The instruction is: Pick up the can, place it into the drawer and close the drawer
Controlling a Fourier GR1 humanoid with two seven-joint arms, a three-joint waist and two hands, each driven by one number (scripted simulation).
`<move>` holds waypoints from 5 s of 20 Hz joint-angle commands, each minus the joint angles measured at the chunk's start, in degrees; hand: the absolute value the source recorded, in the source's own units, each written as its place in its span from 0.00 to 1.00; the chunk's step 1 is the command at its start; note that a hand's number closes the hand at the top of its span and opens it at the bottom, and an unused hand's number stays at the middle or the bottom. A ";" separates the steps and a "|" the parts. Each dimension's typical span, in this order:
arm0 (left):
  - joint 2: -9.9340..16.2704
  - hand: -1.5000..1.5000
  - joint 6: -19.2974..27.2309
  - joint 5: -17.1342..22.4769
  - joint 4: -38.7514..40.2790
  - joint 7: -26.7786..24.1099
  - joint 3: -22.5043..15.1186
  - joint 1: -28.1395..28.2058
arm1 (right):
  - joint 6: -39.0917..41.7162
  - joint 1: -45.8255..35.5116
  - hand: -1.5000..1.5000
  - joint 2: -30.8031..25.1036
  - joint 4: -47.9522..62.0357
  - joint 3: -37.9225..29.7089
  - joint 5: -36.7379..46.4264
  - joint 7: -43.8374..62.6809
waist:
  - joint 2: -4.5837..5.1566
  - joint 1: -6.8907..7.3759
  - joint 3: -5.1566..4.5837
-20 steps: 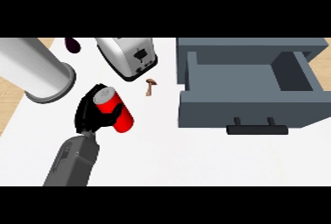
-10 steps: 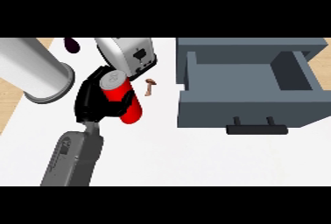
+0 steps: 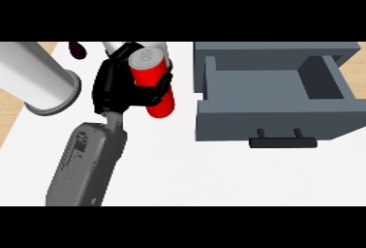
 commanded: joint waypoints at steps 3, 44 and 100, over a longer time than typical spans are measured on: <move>-0.22 1.00 5.95 -1.84 1.41 5.46 -2.14 -8.93 | 3.22 1.37 0.00 1.24 1.64 -0.51 1.77 -2.70 | 0.02 -0.26 0.01; -0.23 1.00 23.23 30.49 46.17 -10.32 -22.91 -45.68 | -1.45 -3.05 0.00 1.20 -0.14 5.05 2.90 0.17 | 0.63 -3.40 0.08; -0.22 0.00 29.00 47.75 51.46 -23.59 -31.19 -46.46 | -7.75 -32.23 0.00 -3.27 7.02 35.01 71.34 -13.99 | 0.64 0.01 0.00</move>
